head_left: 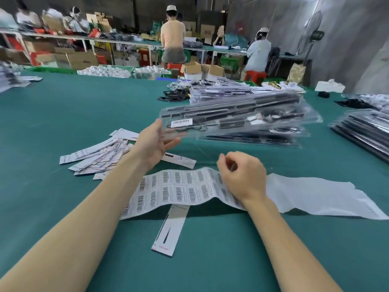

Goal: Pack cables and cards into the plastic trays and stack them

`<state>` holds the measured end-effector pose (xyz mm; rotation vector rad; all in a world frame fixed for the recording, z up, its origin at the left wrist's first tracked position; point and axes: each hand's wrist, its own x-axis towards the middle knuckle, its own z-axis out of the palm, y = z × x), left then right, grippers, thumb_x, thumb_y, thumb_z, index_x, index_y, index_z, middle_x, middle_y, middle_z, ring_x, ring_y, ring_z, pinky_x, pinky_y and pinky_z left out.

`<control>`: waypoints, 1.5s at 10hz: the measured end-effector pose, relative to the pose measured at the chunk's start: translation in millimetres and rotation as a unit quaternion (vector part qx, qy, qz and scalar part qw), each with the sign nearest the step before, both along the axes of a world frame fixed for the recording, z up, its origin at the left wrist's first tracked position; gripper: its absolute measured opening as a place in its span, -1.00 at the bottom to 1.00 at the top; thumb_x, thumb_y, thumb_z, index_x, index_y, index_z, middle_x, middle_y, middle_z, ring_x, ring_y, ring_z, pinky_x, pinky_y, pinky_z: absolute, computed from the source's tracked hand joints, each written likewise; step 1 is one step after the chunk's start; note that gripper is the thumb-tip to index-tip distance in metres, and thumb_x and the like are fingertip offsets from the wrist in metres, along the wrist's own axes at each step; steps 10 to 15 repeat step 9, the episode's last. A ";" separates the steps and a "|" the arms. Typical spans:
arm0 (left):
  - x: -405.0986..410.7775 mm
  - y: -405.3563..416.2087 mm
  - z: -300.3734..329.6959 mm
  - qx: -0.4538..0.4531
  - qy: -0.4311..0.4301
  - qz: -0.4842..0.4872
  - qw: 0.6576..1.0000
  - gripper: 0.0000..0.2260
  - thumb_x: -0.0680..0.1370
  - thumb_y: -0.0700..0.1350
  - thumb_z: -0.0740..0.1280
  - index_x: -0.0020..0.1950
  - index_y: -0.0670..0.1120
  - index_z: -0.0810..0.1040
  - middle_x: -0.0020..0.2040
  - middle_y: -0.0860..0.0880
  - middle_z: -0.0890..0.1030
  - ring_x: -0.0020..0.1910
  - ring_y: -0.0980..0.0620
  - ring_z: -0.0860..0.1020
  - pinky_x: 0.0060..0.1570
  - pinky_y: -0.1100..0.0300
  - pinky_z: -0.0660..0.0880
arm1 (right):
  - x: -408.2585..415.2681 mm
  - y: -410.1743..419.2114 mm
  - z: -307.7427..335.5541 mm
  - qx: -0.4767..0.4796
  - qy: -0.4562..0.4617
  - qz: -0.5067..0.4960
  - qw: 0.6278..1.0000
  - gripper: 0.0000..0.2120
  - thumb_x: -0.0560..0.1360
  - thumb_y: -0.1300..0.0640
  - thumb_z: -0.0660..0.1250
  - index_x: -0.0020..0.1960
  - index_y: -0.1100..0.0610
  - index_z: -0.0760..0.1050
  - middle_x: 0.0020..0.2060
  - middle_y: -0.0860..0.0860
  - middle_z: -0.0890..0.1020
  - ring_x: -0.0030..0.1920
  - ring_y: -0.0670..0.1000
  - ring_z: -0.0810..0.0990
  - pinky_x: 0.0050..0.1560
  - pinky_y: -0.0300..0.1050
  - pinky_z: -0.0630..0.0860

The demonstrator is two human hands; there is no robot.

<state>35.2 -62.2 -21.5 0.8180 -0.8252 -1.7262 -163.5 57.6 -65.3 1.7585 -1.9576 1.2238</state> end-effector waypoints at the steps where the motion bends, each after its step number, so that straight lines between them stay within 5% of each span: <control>1: -26.7 -22.6 19.0 0.005 -0.011 0.022 1.000 -0.74 0.74 -0.04 0.08 0.29 -0.17 0.41 0.15 -0.19 0.58 -0.23 -0.04 0.70 -0.36 0.25 0.59 | -2.3 -9.7 -7.3 0.125 -0.011 -0.016 0.992 -0.66 0.53 -0.14 0.28 -0.31 0.04 0.47 -0.40 -0.14 0.56 -0.32 -0.11 0.50 -0.34 -0.20 0.32; 2: -57.8 -42.7 44.6 0.009 -0.048 0.023 0.999 -0.61 0.74 -0.02 0.03 0.51 -0.17 0.29 0.12 -0.23 0.58 -0.24 -0.07 0.69 -0.40 0.22 0.60 | -4.1 -14.1 -10.2 0.157 -0.010 -0.024 0.987 -0.72 0.53 -0.15 0.29 -0.26 0.00 0.49 -0.35 -0.18 0.58 -0.26 -0.15 0.52 -0.32 -0.25 0.32; 3: -83.5 -57.7 60.6 0.001 -0.094 0.006 0.996 -0.59 0.75 -0.15 -0.02 0.62 -0.11 0.13 0.38 -0.31 0.47 -0.08 -0.14 0.70 -0.27 0.14 0.67 | -5.5 -15.0 -11.5 0.165 -0.008 -0.022 0.986 -0.72 0.53 -0.16 0.28 -0.27 -0.02 0.49 -0.36 -0.20 0.58 -0.28 -0.18 0.52 -0.32 -0.24 0.34; 4: -101.7 -79.7 63.1 -0.010 -0.175 0.035 0.984 -0.66 0.72 -0.24 0.06 0.48 -0.27 0.34 0.29 -0.31 0.56 -0.20 -0.11 0.69 -0.24 0.16 0.67 | -7.3 -15.9 -10.9 0.172 -0.019 -0.019 0.985 -0.72 0.53 -0.16 0.28 -0.27 -0.04 0.49 -0.37 -0.21 0.58 -0.30 -0.22 0.50 -0.36 -0.27 0.31; 5: -109.4 -92.8 60.7 -0.087 -0.381 0.100 0.915 -0.82 0.68 -0.17 0.18 0.05 -0.25 0.49 0.07 -0.18 0.62 -0.14 -0.06 0.62 -0.33 0.21 0.48 | -7.9 -16.8 -10.3 0.182 -0.023 -0.021 0.983 -0.73 0.54 -0.16 0.28 -0.27 -0.05 0.48 -0.38 -0.21 0.57 -0.30 -0.23 0.50 -0.37 -0.28 0.28; 6: -111.9 -97.3 54.6 -0.148 -0.464 0.118 0.866 -0.74 0.65 -0.02 0.24 0.03 -0.24 0.49 -0.01 -0.17 0.60 -0.33 0.03 0.48 -0.46 0.22 0.36 | -8.2 -17.4 -10.6 0.190 -0.021 -0.024 0.981 -0.73 0.54 -0.17 0.28 -0.26 -0.06 0.48 -0.37 -0.22 0.57 -0.30 -0.24 0.49 -0.37 -0.28 0.28; 7: -111.0 -100.2 40.3 -0.173 -0.511 0.080 0.838 -0.65 0.60 0.03 0.25 0.21 -0.22 0.51 0.09 -0.21 0.62 -0.17 -0.04 0.52 -0.28 0.14 0.48 | -10.8 -18.8 -10.6 0.196 -0.024 -0.022 0.980 -0.72 0.54 -0.18 0.28 -0.27 -0.06 0.48 -0.37 -0.22 0.57 -0.29 -0.24 0.50 -0.35 -0.27 0.29; 8: -103.9 -89.9 35.3 -0.204 -0.527 0.074 0.822 -0.63 0.60 0.06 0.25 0.32 -0.12 0.42 0.13 -0.09 0.53 0.22 -0.11 0.49 0.19 -0.03 0.51 | -9.6 -17.7 -10.1 0.201 -0.037 -0.020 0.979 -0.72 0.54 -0.19 0.28 -0.27 -0.07 0.49 -0.36 -0.22 0.58 -0.28 -0.24 0.50 -0.33 -0.27 0.30; 9: -94.8 -65.5 26.0 -0.279 -0.464 0.159 0.826 -0.76 0.60 0.02 0.30 0.17 -0.10 0.45 0.12 -0.08 0.54 0.14 -0.07 0.49 0.12 0.03 0.46 | -10.3 -19.5 -4.7 0.221 -0.058 -0.019 0.973 -0.70 0.54 -0.21 0.28 -0.27 -0.07 0.50 -0.35 -0.22 0.59 -0.26 -0.22 0.51 -0.32 -0.25 0.31; 15: -94.8 -65.5 26.0 -0.279 -0.464 0.159 0.826 -0.76 0.60 0.02 0.30 0.17 -0.10 0.45 0.12 -0.08 0.54 0.14 -0.07 0.49 0.12 0.03 0.46 | -10.3 -19.5 -4.7 0.221 -0.058 -0.019 0.973 -0.70 0.54 -0.21 0.28 -0.27 -0.07 0.50 -0.35 -0.22 0.59 -0.26 -0.22 0.51 -0.32 -0.25 0.31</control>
